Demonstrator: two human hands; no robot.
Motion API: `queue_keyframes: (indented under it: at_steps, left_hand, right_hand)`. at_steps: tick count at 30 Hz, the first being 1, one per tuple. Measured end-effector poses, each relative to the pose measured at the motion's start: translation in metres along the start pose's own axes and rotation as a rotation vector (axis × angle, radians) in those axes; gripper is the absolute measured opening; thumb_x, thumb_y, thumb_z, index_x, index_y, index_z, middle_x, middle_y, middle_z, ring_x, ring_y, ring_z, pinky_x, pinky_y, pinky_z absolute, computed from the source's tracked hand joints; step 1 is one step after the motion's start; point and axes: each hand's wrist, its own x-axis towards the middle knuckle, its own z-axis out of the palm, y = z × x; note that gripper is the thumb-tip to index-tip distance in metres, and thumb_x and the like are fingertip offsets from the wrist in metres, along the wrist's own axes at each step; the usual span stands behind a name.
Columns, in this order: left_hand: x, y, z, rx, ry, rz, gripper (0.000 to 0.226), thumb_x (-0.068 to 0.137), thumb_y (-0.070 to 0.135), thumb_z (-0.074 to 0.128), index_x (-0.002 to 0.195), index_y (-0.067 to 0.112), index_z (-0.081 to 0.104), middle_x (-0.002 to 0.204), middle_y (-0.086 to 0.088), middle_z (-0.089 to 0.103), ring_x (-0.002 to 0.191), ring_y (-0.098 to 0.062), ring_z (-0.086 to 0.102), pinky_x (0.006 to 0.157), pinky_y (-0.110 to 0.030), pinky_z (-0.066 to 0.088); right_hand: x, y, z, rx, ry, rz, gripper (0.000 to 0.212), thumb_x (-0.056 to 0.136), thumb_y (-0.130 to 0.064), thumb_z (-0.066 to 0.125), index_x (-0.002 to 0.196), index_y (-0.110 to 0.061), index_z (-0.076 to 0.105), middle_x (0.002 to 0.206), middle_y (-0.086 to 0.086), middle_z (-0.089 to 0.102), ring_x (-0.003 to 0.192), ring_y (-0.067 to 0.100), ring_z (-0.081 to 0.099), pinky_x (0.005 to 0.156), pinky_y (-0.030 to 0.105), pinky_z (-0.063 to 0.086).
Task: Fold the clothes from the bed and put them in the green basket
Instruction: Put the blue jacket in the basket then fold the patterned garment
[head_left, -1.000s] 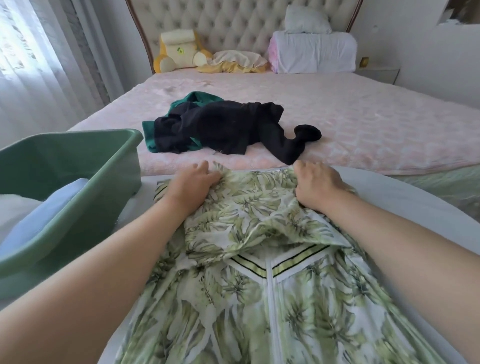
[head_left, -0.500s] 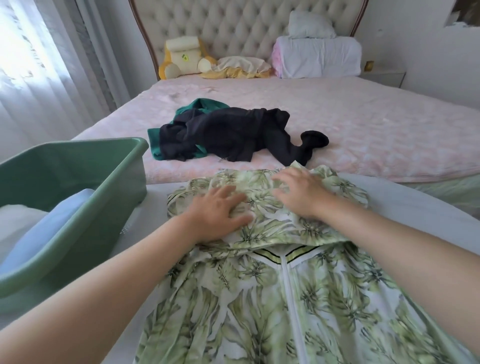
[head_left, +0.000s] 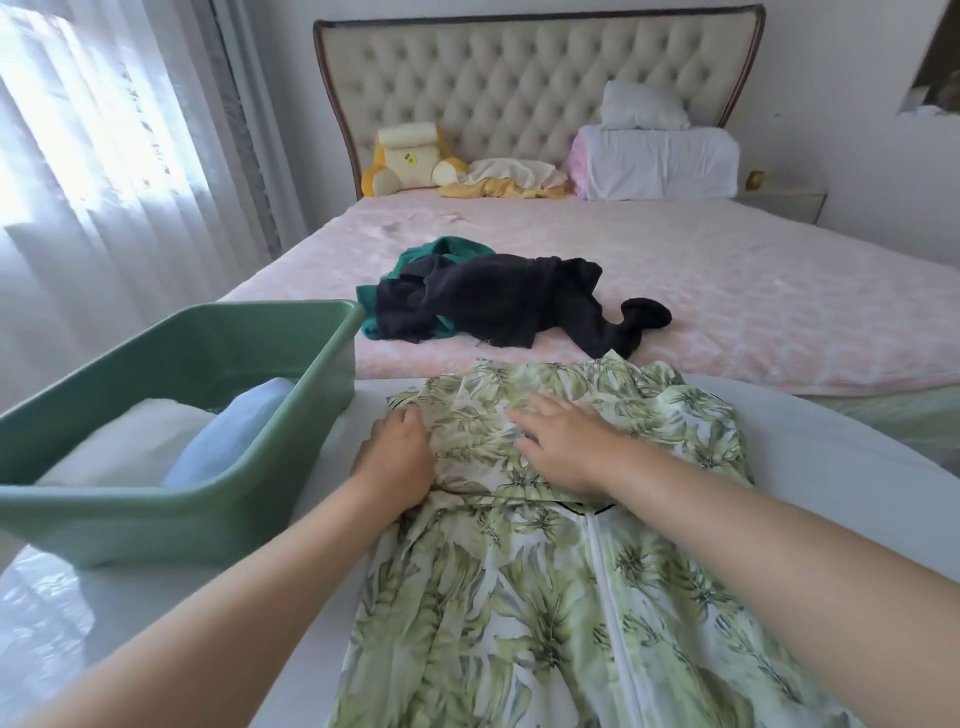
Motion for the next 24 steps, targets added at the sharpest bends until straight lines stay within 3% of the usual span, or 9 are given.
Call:
queue_keyframes:
  at_steps: [3,7,10,12,14,16,19,21,24]
  left_hand:
    - [-0.005,-0.005,-0.002,0.035,-0.010,-0.119,0.045,0.091,0.008,0.040,0.136,0.007,0.038,0.131,-0.013,0.044,0.122,-0.031,0.040,0.096,-0.040,0.039]
    - [0.001,-0.004,-0.003,0.134,-0.075,-0.280,0.046,0.099,0.034,0.038,0.137,0.007,0.041,0.138,-0.013,0.035,0.127,-0.030,0.036,0.100,-0.039,0.039]
    - [0.008,-0.003,0.000,0.058,-0.052,-0.271,0.043,0.096,0.027,0.042,0.135,0.008,0.041,0.137,-0.014,0.035,0.127,-0.031,0.037,0.101,-0.041,0.038]
    - [0.011,-0.002,0.000,-0.013,-0.059,-0.256,0.038,0.094,0.018,0.043,0.131,0.009,0.044,0.134,-0.015,0.040,0.124,-0.032,0.041,0.101,-0.040,0.040]
    - [0.014,0.001,-0.002,-0.082,-0.030,-0.215,0.030,0.093,0.012,0.044,0.120,0.007,0.054,0.123,-0.015,0.052,0.112,-0.031,0.053,0.091,-0.038,0.049]
    - [0.020,0.004,-0.003,-0.152,0.024,-0.140,0.020,0.093,0.005,0.044,0.103,0.006,0.061,0.104,-0.010,0.061,0.092,-0.026,0.059,0.073,-0.033,0.049]
    - [0.028,0.003,-0.007,-0.371,0.097,-0.050,0.014,0.089,0.000,0.044,0.085,0.011,0.051,0.081,-0.004,0.052,0.077,-0.024,0.051,0.063,-0.029,0.040]
    - [0.028,0.008,-0.015,-0.466,0.096,-0.016,0.019,0.089,0.000,0.041,0.097,0.015,0.049,0.082,-0.003,0.052,0.067,-0.019,0.048,0.054,-0.028,0.037]
    - [0.027,0.026,-0.032,-0.589,0.052,0.032,0.031,0.094,0.004,0.040,0.114,0.021,0.054,0.095,-0.002,0.056,0.055,-0.016,0.048,0.041,-0.022,0.034]
  right_hand:
    - [0.001,-0.036,0.013,0.030,-0.030,-0.095,0.054,0.107,-0.043,0.024,0.160,-0.036,0.012,0.168,-0.002,-0.001,0.155,0.021,0.000,0.125,0.051,0.003]
    - [0.001,-0.055,0.034,-0.003,-0.073,-0.104,0.056,0.108,-0.033,0.023,0.160,-0.037,0.003,0.168,-0.004,-0.007,0.155,0.019,-0.006,0.125,0.051,-0.001]
    - [-0.003,-0.056,0.038,0.008,-0.077,-0.104,0.056,0.108,-0.038,0.021,0.160,-0.036,0.001,0.168,-0.004,-0.008,0.155,0.018,-0.008,0.125,0.053,0.000]
    - [-0.004,-0.057,0.034,0.080,-0.014,-0.103,0.055,0.107,-0.044,0.022,0.160,-0.033,0.013,0.168,-0.003,0.006,0.155,0.019,0.006,0.125,0.050,0.007]
    - [-0.002,-0.056,0.030,0.092,0.136,-0.063,0.051,0.106,-0.036,0.030,0.156,-0.026,0.032,0.161,-0.001,0.033,0.148,0.021,0.030,0.122,0.045,0.023]
    - [0.000,-0.053,0.030,0.005,0.222,-0.005,0.049,0.102,-0.033,0.037,0.149,-0.021,0.044,0.152,0.000,0.046,0.139,0.022,0.041,0.118,0.043,0.031]
    - [0.002,-0.051,0.037,-0.044,0.088,0.009,0.053,0.105,-0.037,0.030,0.156,-0.025,0.030,0.164,0.003,0.026,0.150,0.023,0.022,0.123,0.049,0.015]
    - [0.003,-0.049,0.037,0.026,0.014,-0.027,0.055,0.105,-0.039,0.032,0.158,-0.028,0.025,0.167,0.002,0.017,0.153,0.023,0.014,0.124,0.051,0.012]
    - [0.001,-0.037,0.023,0.287,0.132,0.000,0.053,0.099,-0.034,0.051,0.150,-0.024,0.043,0.154,0.003,0.044,0.141,0.026,0.041,0.116,0.046,0.035]
